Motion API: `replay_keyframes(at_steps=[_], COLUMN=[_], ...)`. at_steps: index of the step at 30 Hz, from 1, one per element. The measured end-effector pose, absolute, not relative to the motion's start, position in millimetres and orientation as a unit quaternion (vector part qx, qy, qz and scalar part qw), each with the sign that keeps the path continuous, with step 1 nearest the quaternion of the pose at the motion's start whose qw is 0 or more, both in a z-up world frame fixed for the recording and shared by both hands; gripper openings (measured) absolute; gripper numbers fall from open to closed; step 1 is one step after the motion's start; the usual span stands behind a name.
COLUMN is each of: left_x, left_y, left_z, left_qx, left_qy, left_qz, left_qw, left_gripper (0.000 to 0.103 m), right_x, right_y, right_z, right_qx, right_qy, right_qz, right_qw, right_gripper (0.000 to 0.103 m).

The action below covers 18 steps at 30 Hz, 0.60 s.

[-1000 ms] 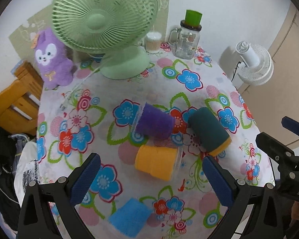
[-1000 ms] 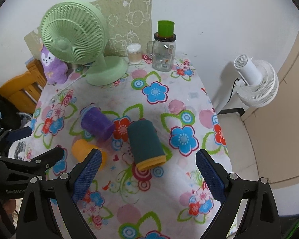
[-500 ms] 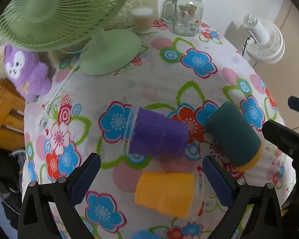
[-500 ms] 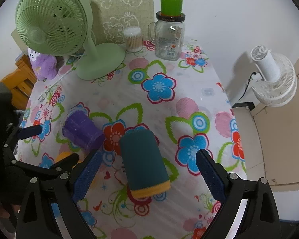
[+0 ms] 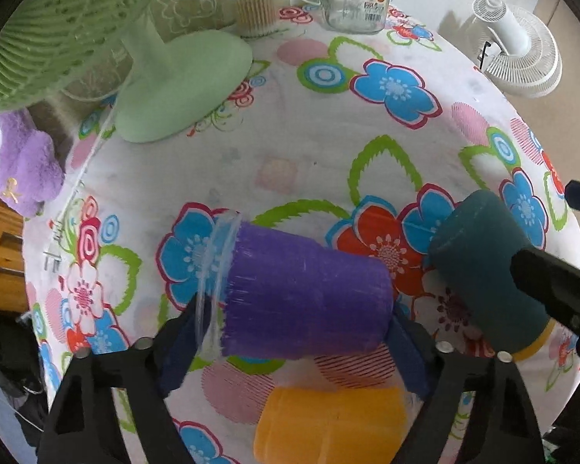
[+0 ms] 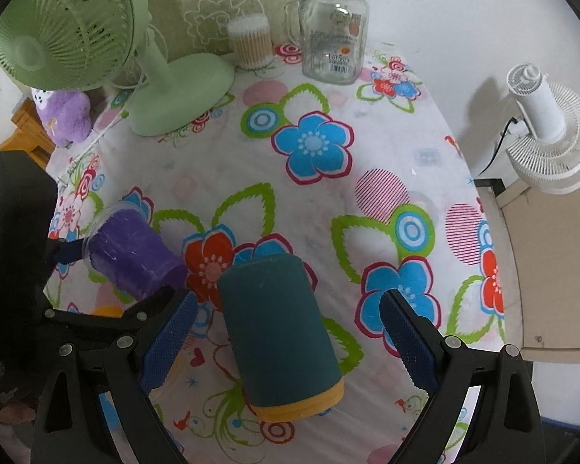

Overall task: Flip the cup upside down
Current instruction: 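Move the left tool to the purple cup and close its fingers around it, then lift the purple cup with the left tool and carry it toward the right tool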

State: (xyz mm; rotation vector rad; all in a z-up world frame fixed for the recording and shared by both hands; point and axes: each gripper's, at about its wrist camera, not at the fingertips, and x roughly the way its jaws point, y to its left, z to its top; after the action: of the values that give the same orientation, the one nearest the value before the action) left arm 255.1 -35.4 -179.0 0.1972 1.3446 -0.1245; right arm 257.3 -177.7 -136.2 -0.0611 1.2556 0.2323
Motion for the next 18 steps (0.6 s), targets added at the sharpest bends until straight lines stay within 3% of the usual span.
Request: replay_keyframes(at_steps=[8, 18], left_x=[256.2, 229.6], left_y=[-32.1, -22.8], left_z=[-169.9, -113.8], left_qx=[0.095, 0.075], left_qy=[0.607, 0.56], left_qz=[-0.054, -0.04], left_qw=[0.787, 0.824], left_gripper=[0.083, 0.083], right_x=[254.3, 231.2], right_y=[-173.5, -170.4], right_z=[-138.4, -99.2], right_qx=[-0.028, -0.023], right_qy=[0.588, 0.559], right_qz=[0.109, 0.104], right_qw=[0.801, 0.822], right_gripper=[0.097, 0.097])
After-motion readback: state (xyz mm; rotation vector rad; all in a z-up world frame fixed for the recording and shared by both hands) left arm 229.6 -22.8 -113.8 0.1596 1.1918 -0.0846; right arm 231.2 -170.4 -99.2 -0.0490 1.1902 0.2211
